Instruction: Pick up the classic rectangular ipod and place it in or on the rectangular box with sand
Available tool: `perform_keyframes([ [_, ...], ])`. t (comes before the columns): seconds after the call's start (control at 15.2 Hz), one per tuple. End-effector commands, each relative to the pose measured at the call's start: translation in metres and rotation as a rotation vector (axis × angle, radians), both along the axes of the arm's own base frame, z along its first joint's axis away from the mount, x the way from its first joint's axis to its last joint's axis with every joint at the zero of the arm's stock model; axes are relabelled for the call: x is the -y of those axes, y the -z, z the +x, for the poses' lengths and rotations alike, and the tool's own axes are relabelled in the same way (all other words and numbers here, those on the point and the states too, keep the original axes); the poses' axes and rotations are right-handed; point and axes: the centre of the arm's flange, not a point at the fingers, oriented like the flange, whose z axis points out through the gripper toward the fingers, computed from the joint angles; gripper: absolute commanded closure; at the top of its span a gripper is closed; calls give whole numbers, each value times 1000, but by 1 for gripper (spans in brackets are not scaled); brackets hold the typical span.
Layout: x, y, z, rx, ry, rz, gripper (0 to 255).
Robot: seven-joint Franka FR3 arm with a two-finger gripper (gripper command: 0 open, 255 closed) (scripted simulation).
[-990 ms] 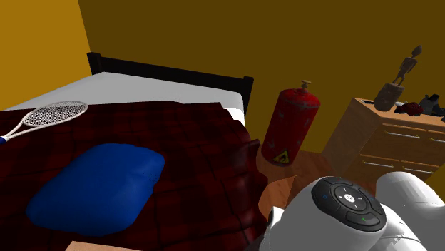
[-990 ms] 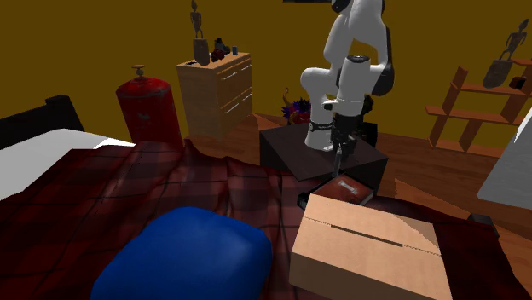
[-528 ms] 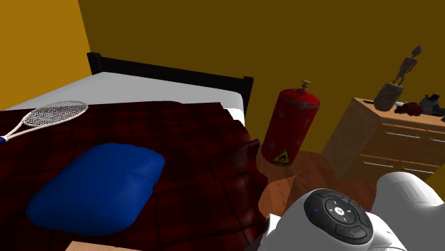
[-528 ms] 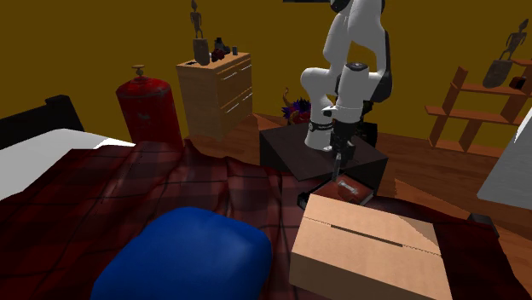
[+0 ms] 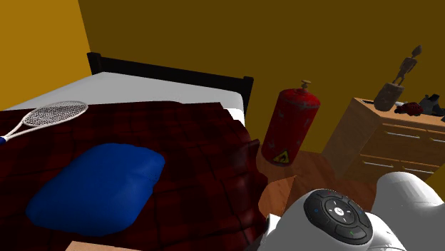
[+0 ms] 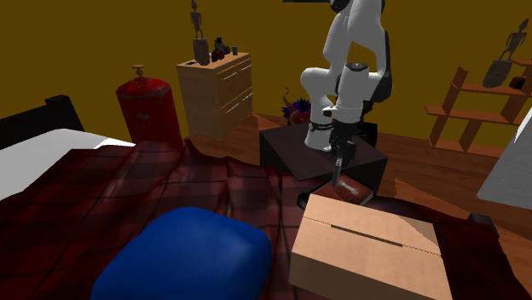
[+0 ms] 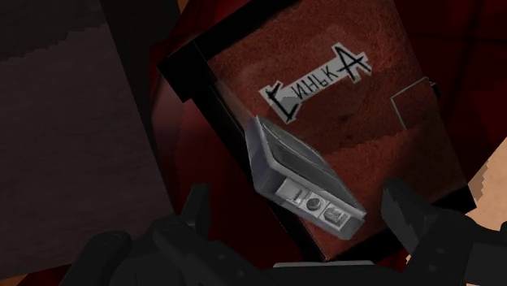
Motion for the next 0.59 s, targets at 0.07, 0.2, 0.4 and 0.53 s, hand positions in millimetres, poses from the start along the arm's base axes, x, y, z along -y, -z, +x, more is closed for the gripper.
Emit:
perform_keyframes([
  [0.07,0,0,0,0,0,0,0],
  [0.2,2,-26,-2,0,0,0,0],
  [0.4,4,-50,-3,0,0,0,0],
  [0.53,4,-50,-3,0,0,0,0],
])
